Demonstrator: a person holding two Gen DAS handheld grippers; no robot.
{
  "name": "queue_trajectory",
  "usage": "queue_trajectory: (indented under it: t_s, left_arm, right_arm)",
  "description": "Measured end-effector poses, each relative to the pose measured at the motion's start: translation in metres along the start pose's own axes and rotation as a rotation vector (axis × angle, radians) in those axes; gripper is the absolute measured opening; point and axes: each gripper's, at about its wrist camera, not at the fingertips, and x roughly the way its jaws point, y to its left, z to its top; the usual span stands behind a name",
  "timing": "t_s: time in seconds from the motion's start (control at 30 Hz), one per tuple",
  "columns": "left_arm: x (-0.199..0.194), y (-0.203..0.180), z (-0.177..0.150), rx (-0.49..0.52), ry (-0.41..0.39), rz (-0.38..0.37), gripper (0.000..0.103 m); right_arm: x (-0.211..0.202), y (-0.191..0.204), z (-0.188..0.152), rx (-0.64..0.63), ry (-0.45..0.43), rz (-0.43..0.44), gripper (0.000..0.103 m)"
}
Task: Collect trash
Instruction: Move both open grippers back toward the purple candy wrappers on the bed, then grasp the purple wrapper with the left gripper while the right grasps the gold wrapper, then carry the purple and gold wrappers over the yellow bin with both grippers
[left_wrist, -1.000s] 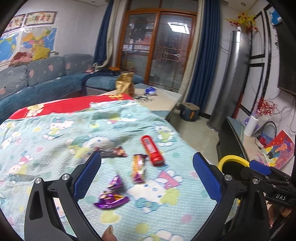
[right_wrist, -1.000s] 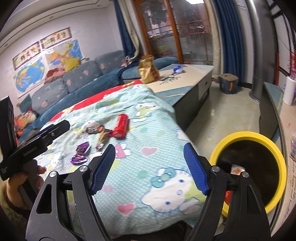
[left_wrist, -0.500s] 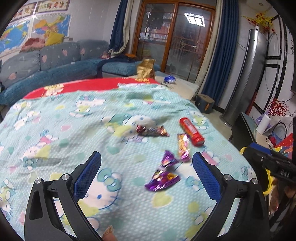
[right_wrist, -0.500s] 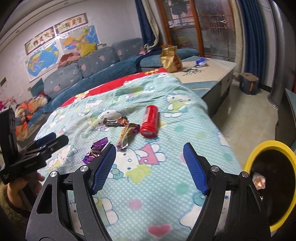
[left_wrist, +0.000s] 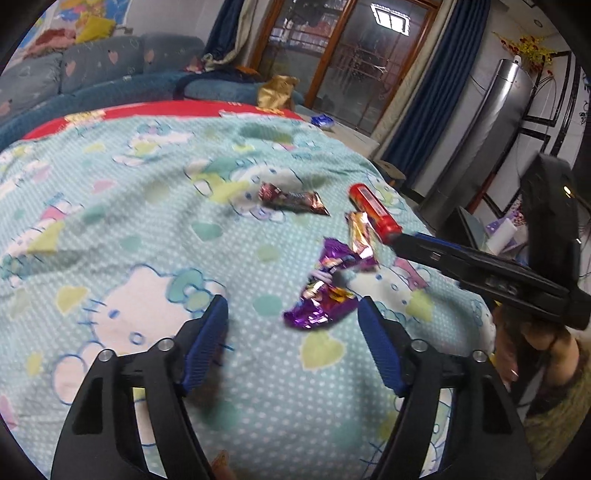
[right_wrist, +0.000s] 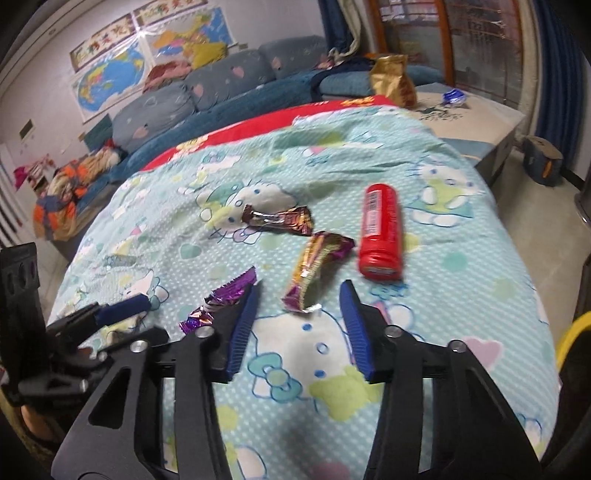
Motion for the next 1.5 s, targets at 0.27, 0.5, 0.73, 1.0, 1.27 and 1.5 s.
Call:
queue_trajectory:
  t_s: [0.27,0.5,0.73,1.0,1.27,1.5]
  left_arm:
    - [0.021,-0.002,0.000,0.003,0.050,-0.034,0.060]
    - [0.036,-0.002,-0.001,-0.018,0.075,-0.035,0.047]
    - [0.041,-0.007,-0.002,-0.014,0.080,-0.034,0.027]
    - [0.038,-0.009,-0.001,-0.020,0.065,-0.042,0.022]
    - [0.024,-0.020,0.001,-0.001,0.036,-0.052,0.021]
    - [0.006,-0.032,0.006,0.019,-0.007,-0.057,0.021]
  right_arm:
    - [0.034,-0.010,0.006,0.042,0.075,-0.001,0.028]
    - [0.035,-0.015,-0.004,0.073,0.082,0.068,0.005]
    - [0.006,-0.009,-0.017,0.048,0.027,0.040,0.005]
    - [-0.028,-0.016,-0.029,0.032,-0.032,-0.012,0.005]
    - [-0.061,-0.034,-0.045,0.065,-0.076,-0.058,0.005]
    - [-0.079,-0.046,-0.056,0.094,-0.097,-0.058,0.005]
